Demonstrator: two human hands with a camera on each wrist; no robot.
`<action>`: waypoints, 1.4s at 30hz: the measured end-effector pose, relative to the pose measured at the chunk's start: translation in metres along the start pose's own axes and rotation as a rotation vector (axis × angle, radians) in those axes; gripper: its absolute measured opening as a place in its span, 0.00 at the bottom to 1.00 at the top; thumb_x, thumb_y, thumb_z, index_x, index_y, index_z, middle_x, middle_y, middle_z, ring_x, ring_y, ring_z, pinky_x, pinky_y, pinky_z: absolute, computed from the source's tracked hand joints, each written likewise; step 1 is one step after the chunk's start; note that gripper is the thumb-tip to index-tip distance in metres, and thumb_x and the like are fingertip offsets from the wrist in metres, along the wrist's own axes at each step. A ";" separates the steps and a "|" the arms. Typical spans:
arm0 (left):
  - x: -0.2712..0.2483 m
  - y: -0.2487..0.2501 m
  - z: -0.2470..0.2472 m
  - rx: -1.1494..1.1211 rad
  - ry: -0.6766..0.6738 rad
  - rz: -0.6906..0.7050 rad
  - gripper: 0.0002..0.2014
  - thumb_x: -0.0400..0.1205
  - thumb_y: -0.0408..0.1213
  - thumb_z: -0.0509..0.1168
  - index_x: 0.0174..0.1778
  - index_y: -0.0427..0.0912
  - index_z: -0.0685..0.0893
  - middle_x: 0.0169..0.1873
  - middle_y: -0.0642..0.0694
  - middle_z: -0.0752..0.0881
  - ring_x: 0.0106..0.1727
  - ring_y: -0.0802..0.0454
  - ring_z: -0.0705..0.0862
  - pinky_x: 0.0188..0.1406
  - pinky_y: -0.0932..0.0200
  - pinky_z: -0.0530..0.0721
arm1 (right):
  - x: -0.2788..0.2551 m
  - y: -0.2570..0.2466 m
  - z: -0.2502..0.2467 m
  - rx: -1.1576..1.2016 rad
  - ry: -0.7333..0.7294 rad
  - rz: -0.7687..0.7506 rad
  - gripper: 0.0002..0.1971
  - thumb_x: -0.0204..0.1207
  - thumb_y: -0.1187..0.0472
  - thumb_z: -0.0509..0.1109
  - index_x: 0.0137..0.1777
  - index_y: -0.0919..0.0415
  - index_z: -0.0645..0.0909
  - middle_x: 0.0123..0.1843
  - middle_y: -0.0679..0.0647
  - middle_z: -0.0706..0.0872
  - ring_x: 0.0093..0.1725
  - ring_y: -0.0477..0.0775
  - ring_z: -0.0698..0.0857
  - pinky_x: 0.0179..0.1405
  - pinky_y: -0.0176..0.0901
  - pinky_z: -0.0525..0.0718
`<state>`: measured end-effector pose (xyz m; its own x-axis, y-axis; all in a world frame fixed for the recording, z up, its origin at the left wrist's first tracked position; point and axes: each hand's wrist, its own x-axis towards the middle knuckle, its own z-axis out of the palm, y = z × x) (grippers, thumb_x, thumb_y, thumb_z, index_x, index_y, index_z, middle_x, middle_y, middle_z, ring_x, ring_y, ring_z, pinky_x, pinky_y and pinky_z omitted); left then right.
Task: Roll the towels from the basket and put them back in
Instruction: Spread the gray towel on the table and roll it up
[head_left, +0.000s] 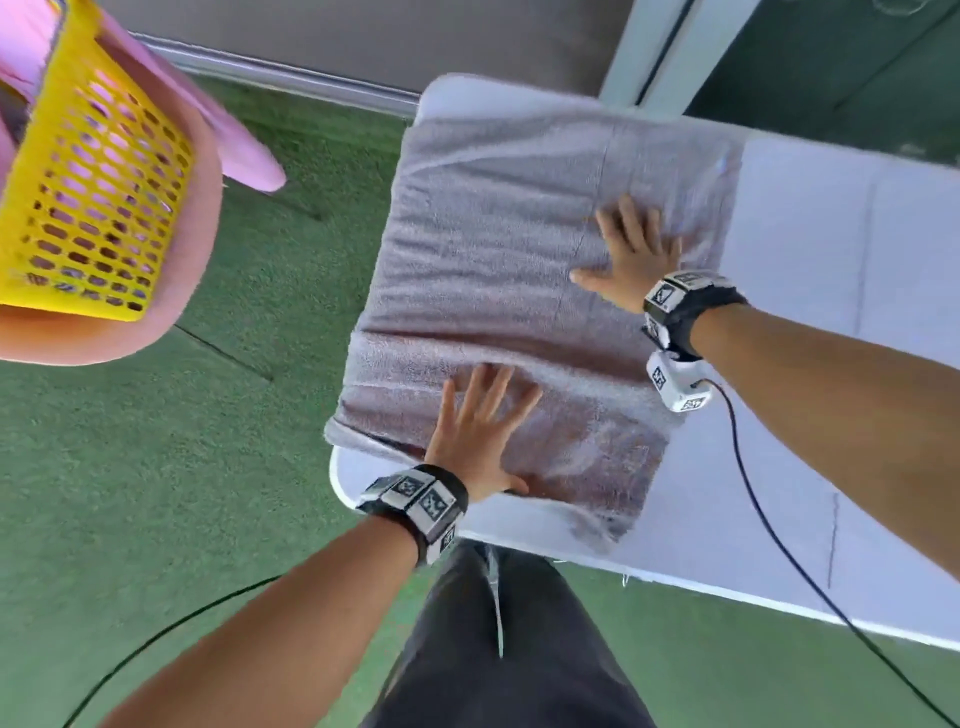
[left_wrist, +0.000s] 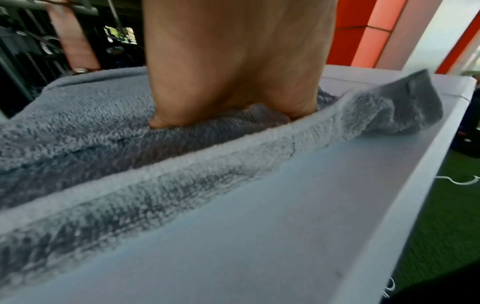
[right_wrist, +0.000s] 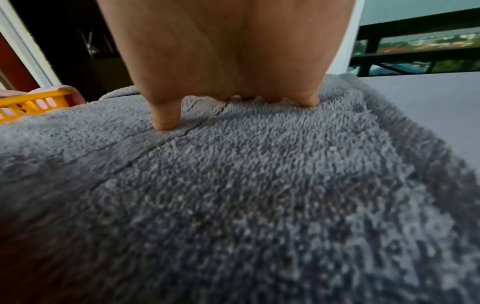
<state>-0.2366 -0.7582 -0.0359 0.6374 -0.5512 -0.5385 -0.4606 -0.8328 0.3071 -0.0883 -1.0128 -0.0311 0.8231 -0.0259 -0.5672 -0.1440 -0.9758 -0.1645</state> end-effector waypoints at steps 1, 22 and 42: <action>0.000 -0.003 0.004 0.053 -0.009 0.017 0.60 0.65 0.70 0.69 0.81 0.61 0.33 0.81 0.43 0.29 0.80 0.36 0.29 0.75 0.26 0.34 | 0.000 0.000 0.005 0.007 0.002 0.020 0.47 0.73 0.27 0.57 0.82 0.40 0.34 0.83 0.45 0.27 0.82 0.59 0.30 0.78 0.72 0.36; 0.032 0.035 0.021 0.165 0.035 -0.017 0.59 0.72 0.67 0.66 0.78 0.56 0.23 0.78 0.35 0.24 0.75 0.26 0.24 0.68 0.20 0.31 | 0.002 0.018 0.006 0.083 -0.087 -0.047 0.50 0.64 0.18 0.52 0.79 0.32 0.28 0.81 0.39 0.23 0.80 0.55 0.24 0.75 0.68 0.28; 0.173 0.512 0.093 0.138 0.020 0.012 0.49 0.82 0.47 0.62 0.78 0.55 0.24 0.76 0.39 0.23 0.74 0.25 0.22 0.67 0.21 0.26 | -0.131 0.476 0.000 0.008 -0.077 0.000 0.47 0.68 0.19 0.49 0.79 0.33 0.27 0.80 0.38 0.22 0.80 0.53 0.25 0.76 0.61 0.28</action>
<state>-0.4197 -1.2748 -0.0449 0.6432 -0.5629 -0.5191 -0.5480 -0.8119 0.2015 -0.2650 -1.4735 -0.0348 0.7784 -0.0090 -0.6277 -0.1487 -0.9741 -0.1705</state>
